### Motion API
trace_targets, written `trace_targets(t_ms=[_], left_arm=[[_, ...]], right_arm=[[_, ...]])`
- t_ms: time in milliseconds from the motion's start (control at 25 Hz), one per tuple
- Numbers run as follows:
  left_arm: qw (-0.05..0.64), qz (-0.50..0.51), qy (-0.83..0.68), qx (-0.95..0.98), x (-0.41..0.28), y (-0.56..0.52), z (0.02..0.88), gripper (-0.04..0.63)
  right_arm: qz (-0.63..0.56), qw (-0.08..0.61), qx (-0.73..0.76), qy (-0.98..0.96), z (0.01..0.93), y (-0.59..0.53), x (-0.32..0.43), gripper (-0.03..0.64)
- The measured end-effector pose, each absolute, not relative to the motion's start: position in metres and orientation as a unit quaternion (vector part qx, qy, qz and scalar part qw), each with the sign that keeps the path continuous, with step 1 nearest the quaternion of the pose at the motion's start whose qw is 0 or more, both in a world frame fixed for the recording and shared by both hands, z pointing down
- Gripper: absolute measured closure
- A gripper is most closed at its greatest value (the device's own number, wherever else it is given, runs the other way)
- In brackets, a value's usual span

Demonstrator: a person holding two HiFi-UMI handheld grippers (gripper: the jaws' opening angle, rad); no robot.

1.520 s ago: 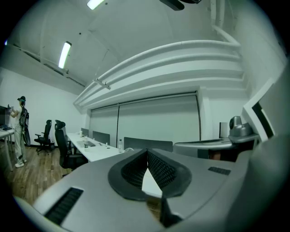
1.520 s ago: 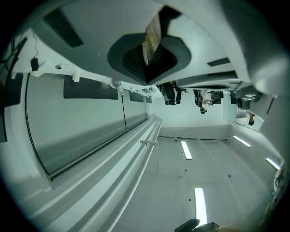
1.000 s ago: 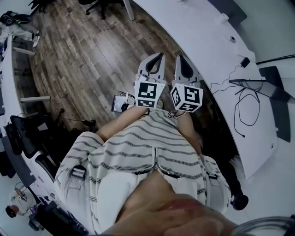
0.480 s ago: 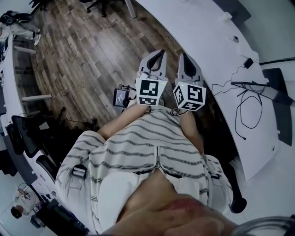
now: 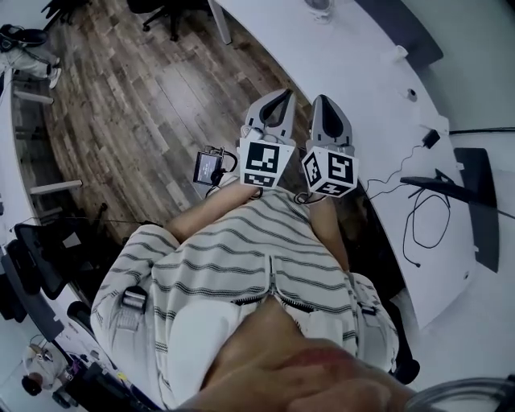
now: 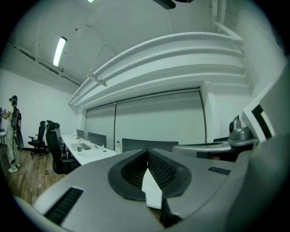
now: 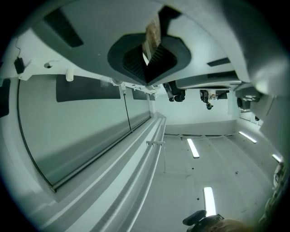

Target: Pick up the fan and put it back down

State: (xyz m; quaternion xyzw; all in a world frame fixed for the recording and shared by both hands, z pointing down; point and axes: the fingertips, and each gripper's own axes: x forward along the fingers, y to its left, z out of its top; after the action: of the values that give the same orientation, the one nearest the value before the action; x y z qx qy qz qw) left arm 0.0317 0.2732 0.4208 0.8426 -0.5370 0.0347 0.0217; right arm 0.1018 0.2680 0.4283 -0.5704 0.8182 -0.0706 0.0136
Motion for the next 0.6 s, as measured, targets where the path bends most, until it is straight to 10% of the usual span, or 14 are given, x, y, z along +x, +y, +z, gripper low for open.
trace_targets(t_ms=[600], left_arm=[[0.033, 0.035, -0.523, 0.851, -0.043, 0.112, 0.417, 0.586]], right_arm=[[-0.067, 0.016, -0.564, 0.823, 0.416, 0.113, 0.026, 0.606]])
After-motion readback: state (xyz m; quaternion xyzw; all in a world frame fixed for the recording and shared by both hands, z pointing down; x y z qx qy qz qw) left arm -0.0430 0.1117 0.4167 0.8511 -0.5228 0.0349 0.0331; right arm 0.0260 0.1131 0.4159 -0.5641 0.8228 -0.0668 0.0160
